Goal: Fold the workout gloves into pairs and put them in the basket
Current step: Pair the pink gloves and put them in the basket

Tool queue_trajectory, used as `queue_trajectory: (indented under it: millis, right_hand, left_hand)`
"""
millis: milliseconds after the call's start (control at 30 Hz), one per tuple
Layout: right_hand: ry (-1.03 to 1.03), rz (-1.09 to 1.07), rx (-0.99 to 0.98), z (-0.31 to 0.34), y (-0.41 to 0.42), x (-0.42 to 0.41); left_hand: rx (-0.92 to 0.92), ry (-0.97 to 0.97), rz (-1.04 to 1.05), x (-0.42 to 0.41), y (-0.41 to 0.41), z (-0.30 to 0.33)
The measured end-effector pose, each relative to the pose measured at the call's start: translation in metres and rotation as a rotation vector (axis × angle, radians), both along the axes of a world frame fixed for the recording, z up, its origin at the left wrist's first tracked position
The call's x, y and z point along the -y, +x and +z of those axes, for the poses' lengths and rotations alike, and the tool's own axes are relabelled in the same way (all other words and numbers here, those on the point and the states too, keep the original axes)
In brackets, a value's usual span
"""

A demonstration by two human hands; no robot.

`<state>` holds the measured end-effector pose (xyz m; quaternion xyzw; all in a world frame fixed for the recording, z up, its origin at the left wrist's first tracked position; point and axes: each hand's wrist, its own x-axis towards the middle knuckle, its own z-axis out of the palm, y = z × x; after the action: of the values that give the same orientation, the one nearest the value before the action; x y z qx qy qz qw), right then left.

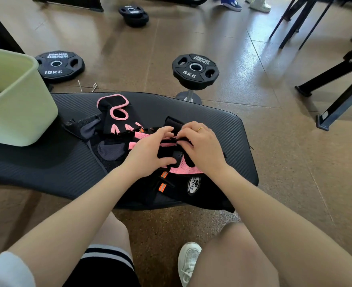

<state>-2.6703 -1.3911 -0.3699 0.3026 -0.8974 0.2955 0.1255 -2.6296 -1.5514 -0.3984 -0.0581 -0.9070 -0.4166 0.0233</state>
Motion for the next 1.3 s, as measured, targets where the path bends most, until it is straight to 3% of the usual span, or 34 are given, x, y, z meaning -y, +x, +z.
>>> queue_trajectory:
  millis: [100,267,367,433,533,633,733,767,833,933,1067,1167,1233,1300]
  right_hand:
    - [-0.028,0.034,-0.036,-0.002,0.006,-0.002]
    - [0.148,0.115,-0.061,-0.016,0.022,0.002]
    - [0.19,0.09,-0.067,-0.018,0.028,0.004]
    - [0.217,0.078,-0.08,-0.016,0.035,0.0]
    - [0.458,-0.023,-0.136,-0.022,0.056,-0.009]
    - [0.59,0.039,-0.111,-0.014,0.054,-0.007]
    - [0.46,0.152,0.108,0.015,0.013,-0.003]
    - [0.347,0.123,0.233,0.025,-0.001,-0.004]
    - [0.154,0.049,0.276,0.034,-0.021,-0.005]
    - [0.346,0.096,0.375,0.033,-0.031,0.006]
    - [0.691,0.097,0.416,0.025,-0.036,0.022]
    - [0.689,0.145,0.421,0.038,-0.035,0.024]
    - [0.629,0.166,0.491,0.057,-0.037,0.022]
    - [0.544,0.175,0.546,0.083,-0.04,0.02]
  left_hand:
    - [-0.048,-0.038,-0.003,-0.001,-0.002,0.0]
    - [-0.084,-0.041,0.004,0.0,-0.002,0.0]
    - [0.032,-0.007,-0.14,0.011,-0.002,0.006]
    - [0.015,0.013,-0.234,0.018,0.0,0.01]
    - [-0.133,-0.227,-0.325,0.023,0.008,0.005]
    - [-0.097,-0.383,-0.356,0.02,0.01,0.003]
    - [-0.075,-0.336,-0.311,0.017,0.006,0.015]
    - [-0.097,-0.288,-0.271,0.016,0.006,0.02]
    - [-0.152,-0.205,-0.141,0.018,0.006,0.027]
    - [-0.19,-0.361,-0.07,0.033,0.003,0.021]
    - [0.014,-0.57,-0.064,0.037,-0.001,0.02]
    - [0.158,-0.669,0.001,0.031,-0.009,0.04]
    - [0.212,-0.58,0.036,0.035,-0.011,0.06]
    - [0.287,-0.317,0.096,0.044,-0.009,0.087]
